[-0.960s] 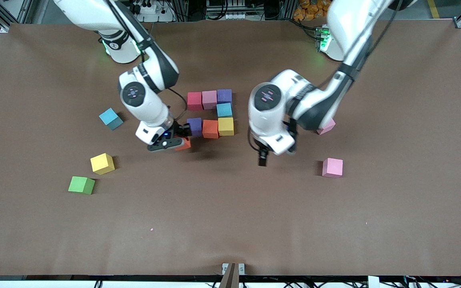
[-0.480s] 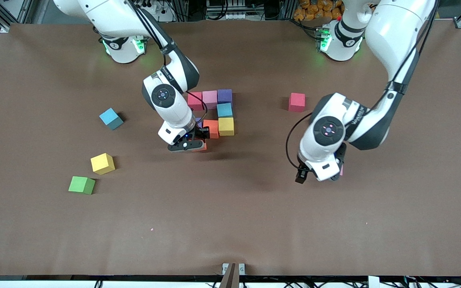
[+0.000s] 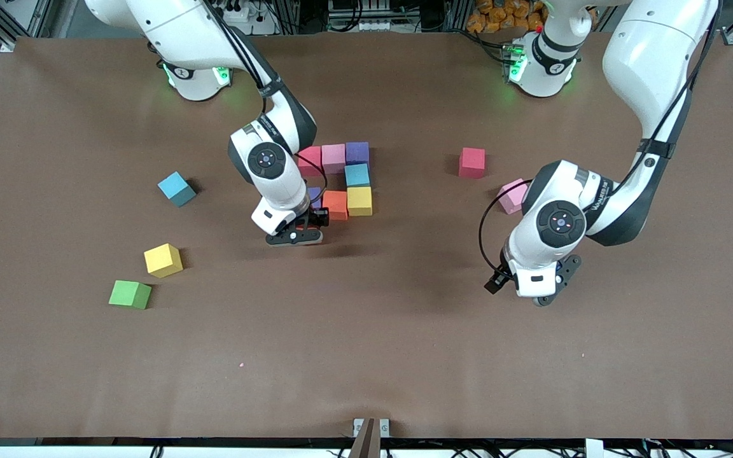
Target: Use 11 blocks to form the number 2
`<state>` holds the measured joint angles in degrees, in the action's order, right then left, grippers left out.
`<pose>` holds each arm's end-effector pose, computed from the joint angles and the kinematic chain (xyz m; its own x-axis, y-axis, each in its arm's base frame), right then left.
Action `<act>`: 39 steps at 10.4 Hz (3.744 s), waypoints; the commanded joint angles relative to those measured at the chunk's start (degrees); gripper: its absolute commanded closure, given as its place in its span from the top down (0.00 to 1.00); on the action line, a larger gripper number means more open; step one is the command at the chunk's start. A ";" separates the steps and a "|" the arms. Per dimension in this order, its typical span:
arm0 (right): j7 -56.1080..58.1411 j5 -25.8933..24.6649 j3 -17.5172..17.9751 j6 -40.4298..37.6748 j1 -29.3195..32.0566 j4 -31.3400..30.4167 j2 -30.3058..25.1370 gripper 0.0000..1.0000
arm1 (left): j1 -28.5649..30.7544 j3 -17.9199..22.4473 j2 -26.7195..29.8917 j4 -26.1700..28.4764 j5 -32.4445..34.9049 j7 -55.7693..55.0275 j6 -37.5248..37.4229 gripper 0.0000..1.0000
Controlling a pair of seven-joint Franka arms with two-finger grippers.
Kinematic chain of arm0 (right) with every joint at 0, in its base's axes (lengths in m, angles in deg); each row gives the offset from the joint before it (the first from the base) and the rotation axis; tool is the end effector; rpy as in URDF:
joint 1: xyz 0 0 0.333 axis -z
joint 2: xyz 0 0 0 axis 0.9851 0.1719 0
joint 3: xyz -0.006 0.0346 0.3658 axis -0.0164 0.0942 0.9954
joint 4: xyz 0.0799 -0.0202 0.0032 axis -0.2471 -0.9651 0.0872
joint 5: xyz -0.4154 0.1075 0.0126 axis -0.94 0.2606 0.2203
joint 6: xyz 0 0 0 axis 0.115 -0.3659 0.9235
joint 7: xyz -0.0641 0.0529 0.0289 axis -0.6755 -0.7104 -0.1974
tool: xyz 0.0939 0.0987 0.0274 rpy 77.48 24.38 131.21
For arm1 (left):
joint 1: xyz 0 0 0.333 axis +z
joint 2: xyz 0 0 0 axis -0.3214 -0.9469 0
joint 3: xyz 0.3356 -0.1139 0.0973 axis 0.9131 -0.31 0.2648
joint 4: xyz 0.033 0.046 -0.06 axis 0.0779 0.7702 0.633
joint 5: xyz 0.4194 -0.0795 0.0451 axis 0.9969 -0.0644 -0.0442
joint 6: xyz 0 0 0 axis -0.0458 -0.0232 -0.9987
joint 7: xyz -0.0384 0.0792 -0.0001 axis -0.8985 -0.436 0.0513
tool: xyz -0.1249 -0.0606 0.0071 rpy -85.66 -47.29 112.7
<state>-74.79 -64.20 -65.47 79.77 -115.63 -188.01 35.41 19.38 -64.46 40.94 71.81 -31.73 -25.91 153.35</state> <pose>0.5420 0.3925 0.1894 0.9971 0.0693 0.0308 0.0707 -0.9965 -0.0446 0.6944 -0.2340 0.2751 0.7211 0.6927 0.0148 0.6927 -0.7203 -0.0361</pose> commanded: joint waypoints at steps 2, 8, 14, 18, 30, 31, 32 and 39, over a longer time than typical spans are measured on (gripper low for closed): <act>-3.28 -1.10 -0.72 0.20 -1.65 1.07 1.27 0.35 | 5.25 -0.83 4.88 8.62 0.65 16.67 7.25 1.00; -3.19 -1.19 -0.72 -1.82 -1.65 0.71 0.31 0.35 | 7.19 -0.83 1.89 8.97 1.09 44.47 9.71 1.00; -4.41 -1.28 -0.72 -2.53 -1.74 0.54 0.48 0.35 | 9.39 -0.57 1.36 9.24 1.09 61.63 6.38 1.00; -4.68 -1.19 -0.72 -2.53 -1.74 0.54 0.57 0.61 | 9.30 -0.57 -1.18 9.06 1.00 60.85 6.73 1.00; 21.62 -1.10 -0.54 -20.28 17.74 0.45 -14.28 1.00 | 9.30 -0.21 -3.74 8.54 1.18 60.67 8.48 1.00; 26.55 -1.27 -0.72 -19.59 19.69 -0.25 -14.11 1.00 | 9.56 -0.21 -3.56 8.54 1.18 60.67 8.48 1.00; 28.87 -1.45 -0.72 -19.06 21.19 -0.60 -14.11 1.00 | 9.65 -0.21 -3.39 8.71 1.18 60.67 8.48 1.00; 54.53 -1.71 -0.37 -9.65 34.64 0.36 -5.85 1.00 | 10.36 -0.30 -3.03 9.06 1.27 60.50 8.66 1.00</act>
<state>-23.88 -65.22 -66.99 69.84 -82.99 -188.62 28.41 29.29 -64.35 37.36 80.44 -31.57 34.95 161.55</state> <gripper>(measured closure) 0.000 0.000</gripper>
